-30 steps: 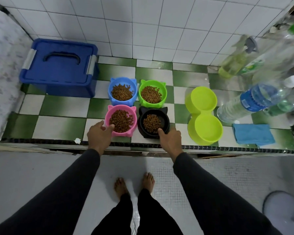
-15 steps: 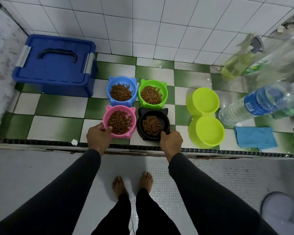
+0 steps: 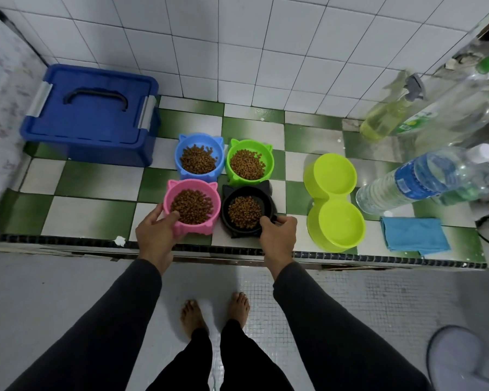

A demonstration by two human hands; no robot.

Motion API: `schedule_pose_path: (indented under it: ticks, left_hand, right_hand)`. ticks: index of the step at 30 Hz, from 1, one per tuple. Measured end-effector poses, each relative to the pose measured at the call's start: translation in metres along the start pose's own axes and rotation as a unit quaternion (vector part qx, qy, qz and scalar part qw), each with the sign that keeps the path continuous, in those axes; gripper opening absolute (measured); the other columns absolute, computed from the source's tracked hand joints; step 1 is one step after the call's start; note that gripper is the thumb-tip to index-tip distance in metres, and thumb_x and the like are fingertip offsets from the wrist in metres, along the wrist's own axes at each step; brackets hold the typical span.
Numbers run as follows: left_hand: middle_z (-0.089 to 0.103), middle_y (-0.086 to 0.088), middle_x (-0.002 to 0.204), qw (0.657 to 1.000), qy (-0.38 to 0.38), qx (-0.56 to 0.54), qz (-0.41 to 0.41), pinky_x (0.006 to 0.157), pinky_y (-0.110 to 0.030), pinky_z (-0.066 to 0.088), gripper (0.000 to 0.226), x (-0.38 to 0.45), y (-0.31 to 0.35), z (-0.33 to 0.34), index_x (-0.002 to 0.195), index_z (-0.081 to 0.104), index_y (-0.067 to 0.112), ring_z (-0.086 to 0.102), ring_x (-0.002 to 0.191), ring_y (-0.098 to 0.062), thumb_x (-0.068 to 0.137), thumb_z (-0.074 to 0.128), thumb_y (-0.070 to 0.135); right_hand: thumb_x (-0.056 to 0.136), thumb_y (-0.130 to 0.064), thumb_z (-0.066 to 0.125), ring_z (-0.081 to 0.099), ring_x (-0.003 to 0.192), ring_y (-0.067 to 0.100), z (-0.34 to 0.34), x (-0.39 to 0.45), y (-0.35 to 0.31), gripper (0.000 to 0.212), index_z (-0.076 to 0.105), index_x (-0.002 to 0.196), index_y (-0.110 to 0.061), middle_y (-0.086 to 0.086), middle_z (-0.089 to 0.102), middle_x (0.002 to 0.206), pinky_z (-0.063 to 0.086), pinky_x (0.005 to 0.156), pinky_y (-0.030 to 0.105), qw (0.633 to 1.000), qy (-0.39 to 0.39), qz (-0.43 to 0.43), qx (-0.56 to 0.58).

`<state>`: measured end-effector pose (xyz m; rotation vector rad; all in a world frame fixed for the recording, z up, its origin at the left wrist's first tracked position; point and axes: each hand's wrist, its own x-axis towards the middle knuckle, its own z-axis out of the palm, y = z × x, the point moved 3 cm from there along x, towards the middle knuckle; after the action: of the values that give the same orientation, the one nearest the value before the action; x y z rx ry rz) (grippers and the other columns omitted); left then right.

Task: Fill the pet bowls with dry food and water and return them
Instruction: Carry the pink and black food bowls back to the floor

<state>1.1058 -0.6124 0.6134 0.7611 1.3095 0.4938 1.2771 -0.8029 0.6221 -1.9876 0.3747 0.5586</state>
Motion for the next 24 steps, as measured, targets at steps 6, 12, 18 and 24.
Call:
schedule_pose_path:
  ticks: [6, 12, 18, 24]
  left_hand:
    - [0.066, -0.005, 0.137, 0.996, -0.032, -0.085, 0.003, 0.077, -0.035, 0.064, 0.047, -0.021, 0.013, -0.004, 0.142, 0.062, 0.022, 0.069, 0.117, -0.026, 0.1, 0.061, 0.003]
    - [0.069, -0.003, 0.133, 0.993, -0.052, -0.106, 0.025, 0.08, -0.036, 0.062, 0.038, -0.045, 0.034, -0.008, 0.132, 0.07, 0.029, 0.066, 0.12, -0.023, 0.101, 0.06, 0.01]
    - [0.074, -0.001, 0.125, 0.986, -0.06, -0.146, 0.06, 0.079, -0.038, 0.063, 0.037, -0.068, 0.06, -0.011, 0.134, 0.069, 0.026, 0.07, 0.116, -0.025, 0.099, 0.066, 0.014]
    - [0.07, -0.006, 0.134, 0.975, -0.054, -0.181, 0.113, 0.087, -0.043, 0.062, 0.042, -0.082, 0.084, -0.025, 0.142, 0.063, 0.019, 0.069, 0.12, -0.028, 0.099, 0.065, 0.016]
  right_hand:
    - [0.081, -0.015, 0.07, 0.068, 0.095, 0.025, -0.005, -0.018, -0.006, 0.029, 0.05, 0.101, -0.022, 0.006, 0.063, 0.104, 0.063, 0.071, 0.051, 0.993, -0.018, 0.02, 0.117]
    - [0.084, -0.004, 0.07, 0.068, 0.098, 0.028, -0.021, -0.041, -0.033, 0.031, 0.051, 0.108, -0.012, 0.015, 0.06, 0.114, 0.06, 0.057, 0.036, 0.972, -0.028, 0.026, 0.231]
    - [0.089, 0.0, 0.07, 0.07, 0.093, 0.03, -0.035, -0.064, -0.08, 0.028, 0.049, 0.102, -0.013, 0.017, 0.062, 0.107, 0.059, 0.055, 0.036, 0.955, -0.069, -0.004, 0.288]
    - [0.091, 0.0, 0.069, 0.073, 0.071, 0.014, -0.032, -0.084, -0.117, 0.031, 0.049, 0.111, -0.012, 0.013, 0.065, 0.101, 0.057, 0.05, 0.031, 0.943, -0.127, -0.047, 0.303]
